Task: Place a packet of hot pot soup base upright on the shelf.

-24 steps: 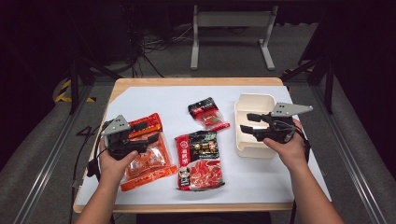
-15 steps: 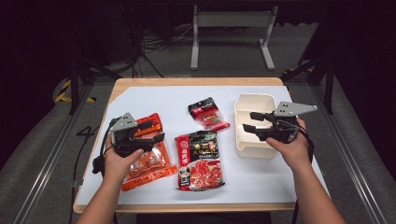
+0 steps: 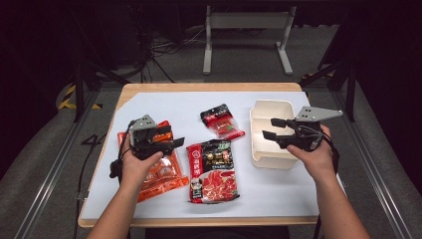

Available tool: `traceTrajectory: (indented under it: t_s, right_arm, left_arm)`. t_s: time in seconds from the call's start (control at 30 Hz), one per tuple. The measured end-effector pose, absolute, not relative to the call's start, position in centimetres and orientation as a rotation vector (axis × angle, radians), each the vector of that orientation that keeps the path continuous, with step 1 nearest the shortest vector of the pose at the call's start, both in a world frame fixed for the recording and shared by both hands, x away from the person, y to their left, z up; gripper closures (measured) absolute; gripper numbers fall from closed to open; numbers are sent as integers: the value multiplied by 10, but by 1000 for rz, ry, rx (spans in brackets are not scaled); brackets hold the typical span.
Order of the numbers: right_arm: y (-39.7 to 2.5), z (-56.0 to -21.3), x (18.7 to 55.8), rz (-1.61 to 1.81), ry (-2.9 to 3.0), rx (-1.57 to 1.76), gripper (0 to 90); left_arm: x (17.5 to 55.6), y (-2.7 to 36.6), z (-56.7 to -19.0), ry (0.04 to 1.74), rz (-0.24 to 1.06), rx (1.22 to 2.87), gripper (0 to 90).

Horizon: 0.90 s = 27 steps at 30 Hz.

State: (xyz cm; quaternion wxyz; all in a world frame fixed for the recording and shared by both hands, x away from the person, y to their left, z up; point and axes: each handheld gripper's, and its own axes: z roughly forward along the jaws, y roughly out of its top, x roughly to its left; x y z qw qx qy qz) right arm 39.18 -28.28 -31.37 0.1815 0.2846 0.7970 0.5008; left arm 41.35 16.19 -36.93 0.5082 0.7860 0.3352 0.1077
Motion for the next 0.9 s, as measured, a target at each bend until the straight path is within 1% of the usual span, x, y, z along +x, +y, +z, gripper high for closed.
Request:
traceTrajectory:
  t_s: [0.07,0.17,0.23,0.3,0.33,0.37,0.5,0.9]
  right_arm:
    - [-284,-313,391,1417,2247,804,430]
    - [-285,-312,391,1428,2244,811,428]
    - [-287,-312,393,1518,2263,833,429]
    - [-287,-312,393,1573,2262,844,430]
    - [-289,-311,393,1631,2251,857,429]
    - [-288,-309,392,1613,2240,855,425]
    - [-285,-309,390,1529,2235,845,413]
    - [-285,-320,396,1466,2243,876,403]
  left_arm:
    - [415,159,-368,803,266,1887,256]
    - [418,156,-370,790,330,1884,255]
    - [421,152,-373,785,379,1900,264]
    - [425,149,-376,784,388,1921,264]
    - [429,148,-379,789,365,1930,264]
    - [435,146,-384,806,336,1930,264]
    - [443,138,-392,810,299,1955,267]
    - [449,116,-408,824,225,2047,260]
